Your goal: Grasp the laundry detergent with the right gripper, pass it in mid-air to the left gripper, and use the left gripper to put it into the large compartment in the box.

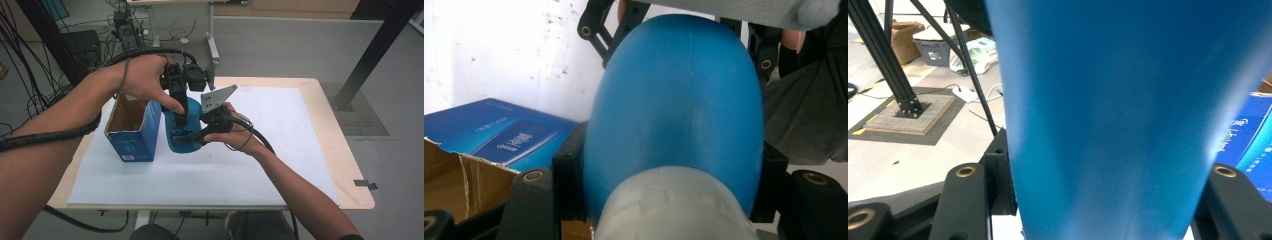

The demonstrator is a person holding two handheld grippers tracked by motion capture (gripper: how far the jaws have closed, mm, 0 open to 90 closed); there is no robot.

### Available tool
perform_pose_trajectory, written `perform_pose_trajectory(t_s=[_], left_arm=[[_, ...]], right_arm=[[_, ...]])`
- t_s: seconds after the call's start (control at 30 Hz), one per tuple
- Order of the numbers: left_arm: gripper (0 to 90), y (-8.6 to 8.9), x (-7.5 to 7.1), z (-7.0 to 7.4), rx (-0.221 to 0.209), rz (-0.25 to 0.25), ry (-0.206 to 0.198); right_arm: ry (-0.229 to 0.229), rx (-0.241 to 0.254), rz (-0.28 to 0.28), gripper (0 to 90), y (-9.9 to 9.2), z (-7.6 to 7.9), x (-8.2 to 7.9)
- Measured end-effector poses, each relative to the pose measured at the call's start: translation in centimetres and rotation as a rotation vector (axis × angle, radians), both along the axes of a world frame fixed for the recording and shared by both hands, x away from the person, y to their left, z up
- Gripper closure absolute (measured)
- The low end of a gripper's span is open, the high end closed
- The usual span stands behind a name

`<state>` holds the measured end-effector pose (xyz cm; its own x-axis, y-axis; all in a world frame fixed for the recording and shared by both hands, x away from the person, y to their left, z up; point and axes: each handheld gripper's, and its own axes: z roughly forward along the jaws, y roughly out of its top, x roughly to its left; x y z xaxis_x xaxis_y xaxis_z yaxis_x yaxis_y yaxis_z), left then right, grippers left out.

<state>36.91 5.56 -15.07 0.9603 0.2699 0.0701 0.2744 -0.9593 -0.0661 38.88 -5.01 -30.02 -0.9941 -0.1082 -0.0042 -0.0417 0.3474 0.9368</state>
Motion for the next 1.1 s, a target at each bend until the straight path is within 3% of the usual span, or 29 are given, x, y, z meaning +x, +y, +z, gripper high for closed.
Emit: perform_pose_trajectory(t_s=[1.1], left_arm=[[37.3, 0.05, 0.06, 0.13, -0.016, 0.017, 0.005]], right_arm=[[0.008, 0.008, 0.009, 41.7, -0.08, -0.02, 0.02]])
